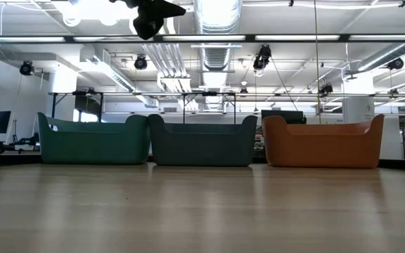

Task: Sort silverware by color (type)
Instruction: Put the black fork into the green bin

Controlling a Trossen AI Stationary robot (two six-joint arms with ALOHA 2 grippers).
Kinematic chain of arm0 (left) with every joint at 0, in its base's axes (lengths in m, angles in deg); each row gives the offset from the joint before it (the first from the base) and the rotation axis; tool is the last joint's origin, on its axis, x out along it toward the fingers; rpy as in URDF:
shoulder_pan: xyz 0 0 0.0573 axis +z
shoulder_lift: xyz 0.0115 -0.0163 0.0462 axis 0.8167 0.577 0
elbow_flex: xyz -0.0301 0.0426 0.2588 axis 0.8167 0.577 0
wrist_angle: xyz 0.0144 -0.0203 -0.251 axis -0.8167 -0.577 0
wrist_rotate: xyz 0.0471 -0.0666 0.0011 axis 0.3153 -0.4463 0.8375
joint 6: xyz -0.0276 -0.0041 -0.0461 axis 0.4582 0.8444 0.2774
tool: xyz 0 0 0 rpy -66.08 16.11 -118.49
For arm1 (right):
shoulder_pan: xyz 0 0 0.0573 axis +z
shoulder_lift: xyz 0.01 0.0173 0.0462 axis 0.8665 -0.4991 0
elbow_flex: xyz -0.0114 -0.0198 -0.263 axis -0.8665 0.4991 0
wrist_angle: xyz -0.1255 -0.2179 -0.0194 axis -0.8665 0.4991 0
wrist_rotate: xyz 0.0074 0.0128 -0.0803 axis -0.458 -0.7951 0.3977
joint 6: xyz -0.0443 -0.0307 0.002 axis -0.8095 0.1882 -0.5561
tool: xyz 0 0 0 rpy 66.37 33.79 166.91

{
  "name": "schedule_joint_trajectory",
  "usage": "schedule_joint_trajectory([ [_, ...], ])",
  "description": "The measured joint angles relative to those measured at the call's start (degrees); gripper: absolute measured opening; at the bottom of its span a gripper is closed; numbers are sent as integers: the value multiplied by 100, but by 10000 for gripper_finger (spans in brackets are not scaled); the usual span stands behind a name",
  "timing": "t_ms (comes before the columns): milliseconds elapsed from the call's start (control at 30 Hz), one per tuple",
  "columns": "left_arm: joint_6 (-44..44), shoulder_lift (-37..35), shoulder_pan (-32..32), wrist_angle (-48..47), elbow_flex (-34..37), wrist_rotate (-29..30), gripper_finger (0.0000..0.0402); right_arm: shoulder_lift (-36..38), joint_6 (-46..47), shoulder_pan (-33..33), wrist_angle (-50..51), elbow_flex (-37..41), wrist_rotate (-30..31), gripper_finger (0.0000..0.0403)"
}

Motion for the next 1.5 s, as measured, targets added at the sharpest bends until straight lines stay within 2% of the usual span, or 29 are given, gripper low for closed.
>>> schedule_joint_trajectory([
  [200,12,0,-2,0,0,2,135,-4,231,-31,12,7,108,12],
  [367,29,0,-2,0,0,2,135,95,-27,-167,35,2,146,10],
  [600,177,0,-50,0,0,4,135,315,-655,-470,369,-255,1615,9],
  [767,175,31,-335,-25,85,-15,135,509,-1169,-846,361,-340,2266,9],
  [933,338,35,-680,4,562,65,135,770,-1726,-1258,366,-363,2808,9],
  [1067,806,35,-924,615,1149,785,135,975,-2288,-1672,355,-362,3198,9],
  [1233,1358,36,-1088,2124,1952,2049,135,1219,-2890,-2291,268,-364,3635,9],
  [1367,1374,46,-1082,3637,2541,2921,135,1419,-3324,-2821,36,-364,4199,9],
  [1500,1135,46,-1071,4887,2893,3321,135,1603,-3719,-3296,-589,-364,4666,9],
])
